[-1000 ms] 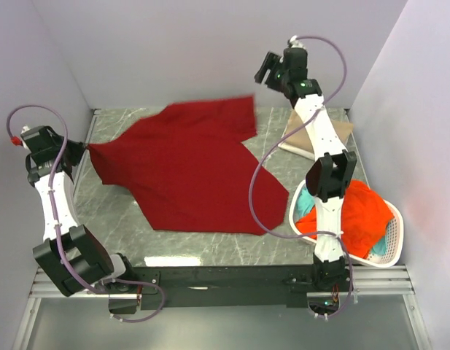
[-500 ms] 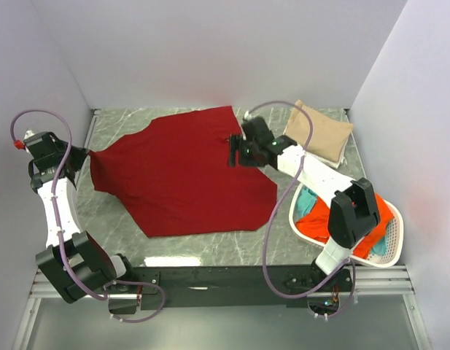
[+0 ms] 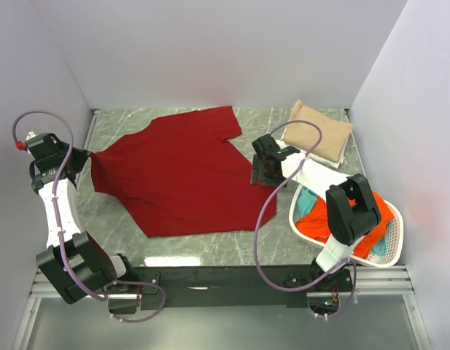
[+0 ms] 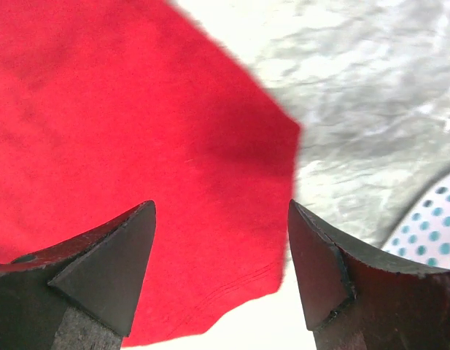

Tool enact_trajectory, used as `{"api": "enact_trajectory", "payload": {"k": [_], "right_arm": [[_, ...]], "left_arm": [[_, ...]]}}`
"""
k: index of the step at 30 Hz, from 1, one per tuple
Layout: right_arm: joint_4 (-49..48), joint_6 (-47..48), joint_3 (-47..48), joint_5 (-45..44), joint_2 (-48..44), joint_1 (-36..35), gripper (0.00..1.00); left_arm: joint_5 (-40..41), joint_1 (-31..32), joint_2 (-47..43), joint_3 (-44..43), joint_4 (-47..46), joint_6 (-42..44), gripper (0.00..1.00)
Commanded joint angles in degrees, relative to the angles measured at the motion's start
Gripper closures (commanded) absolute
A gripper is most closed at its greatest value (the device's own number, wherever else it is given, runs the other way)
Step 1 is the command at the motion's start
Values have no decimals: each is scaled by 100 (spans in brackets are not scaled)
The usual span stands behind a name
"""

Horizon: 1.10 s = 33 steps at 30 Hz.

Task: Fold and stack the t-shirts
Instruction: Flatten the tshirt out

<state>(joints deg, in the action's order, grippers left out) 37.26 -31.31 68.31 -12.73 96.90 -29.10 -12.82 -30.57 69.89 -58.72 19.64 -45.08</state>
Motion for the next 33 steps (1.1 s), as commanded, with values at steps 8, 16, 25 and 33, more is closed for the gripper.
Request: {"api": "enact_trajectory", "payload": {"k": [8, 16, 25, 33], "right_arm": [[-148, -121, -406, 51, 162, 440, 22], [-491, -121, -635, 613, 408, 634, 28], [-334, 107, -364, 1027, 479, 827, 85], [1009, 485, 1138, 650, -742, 818, 100]], "left_arm": [[-1, 16, -169, -52, -83, 131, 100], [16, 7, -133, -26, -109, 184, 100], [8, 16, -46, -148, -109, 105, 100], [-46, 16, -133, -833, -189, -606, 100]]}}
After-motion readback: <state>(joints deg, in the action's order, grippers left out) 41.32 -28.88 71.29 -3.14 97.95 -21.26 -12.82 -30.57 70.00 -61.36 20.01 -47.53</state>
